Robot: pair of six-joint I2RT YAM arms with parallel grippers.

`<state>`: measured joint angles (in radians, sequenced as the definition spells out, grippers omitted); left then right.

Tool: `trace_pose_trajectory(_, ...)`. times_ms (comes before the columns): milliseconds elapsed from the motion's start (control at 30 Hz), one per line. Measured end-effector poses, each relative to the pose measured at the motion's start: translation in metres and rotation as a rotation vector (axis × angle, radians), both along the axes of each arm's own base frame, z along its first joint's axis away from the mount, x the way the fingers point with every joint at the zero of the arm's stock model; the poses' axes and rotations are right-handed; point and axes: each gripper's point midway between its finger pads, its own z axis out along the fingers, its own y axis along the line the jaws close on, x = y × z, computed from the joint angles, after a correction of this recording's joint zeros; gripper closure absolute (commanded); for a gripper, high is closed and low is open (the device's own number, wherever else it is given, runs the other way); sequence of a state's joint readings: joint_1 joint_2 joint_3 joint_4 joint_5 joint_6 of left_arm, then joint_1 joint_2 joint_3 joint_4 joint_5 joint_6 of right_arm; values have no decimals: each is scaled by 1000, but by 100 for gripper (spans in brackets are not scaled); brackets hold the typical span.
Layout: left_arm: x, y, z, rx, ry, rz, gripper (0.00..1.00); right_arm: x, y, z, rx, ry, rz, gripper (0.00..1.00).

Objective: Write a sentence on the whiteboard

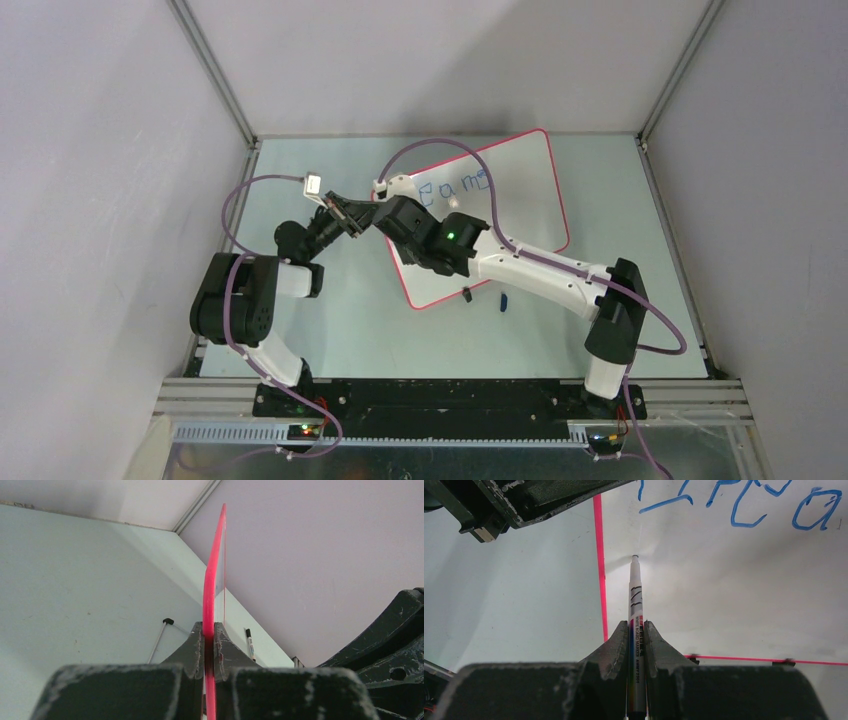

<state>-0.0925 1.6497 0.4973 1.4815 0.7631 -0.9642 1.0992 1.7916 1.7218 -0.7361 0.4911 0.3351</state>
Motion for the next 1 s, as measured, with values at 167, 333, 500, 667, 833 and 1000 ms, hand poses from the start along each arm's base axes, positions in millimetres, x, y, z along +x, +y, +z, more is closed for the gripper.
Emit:
trace_pose_trajectory(167, 0, 0, 0, 0, 0, 0, 100, 0, 0, 0, 3, 4, -1, 100)
trace_pose_trajectory(333, 0, 0, 0, 1, -1, 0, 100, -1, 0, -2, 4, 9, -5, 100)
trace_pose_trajectory(500, 0, 0, 0, 2, -2, 1, 100, -7, 0, -10, -4, 29, -2, 100)
trace_pose_trajectory(667, 0, 0, 0, 2, -2, 1, 100, -14, 0, -17, -17, 45, 7, 100)
trace_pose_trajectory(833, 0, 0, 0, 2, -2, 1, 100, -17, 0, -20, -21, 53, 8, 100)
trace_pose_trajectory(1000, 0, 0, 0, 2, -2, 1, 100, -18, 0, -19, -15, 53, 5, 100)
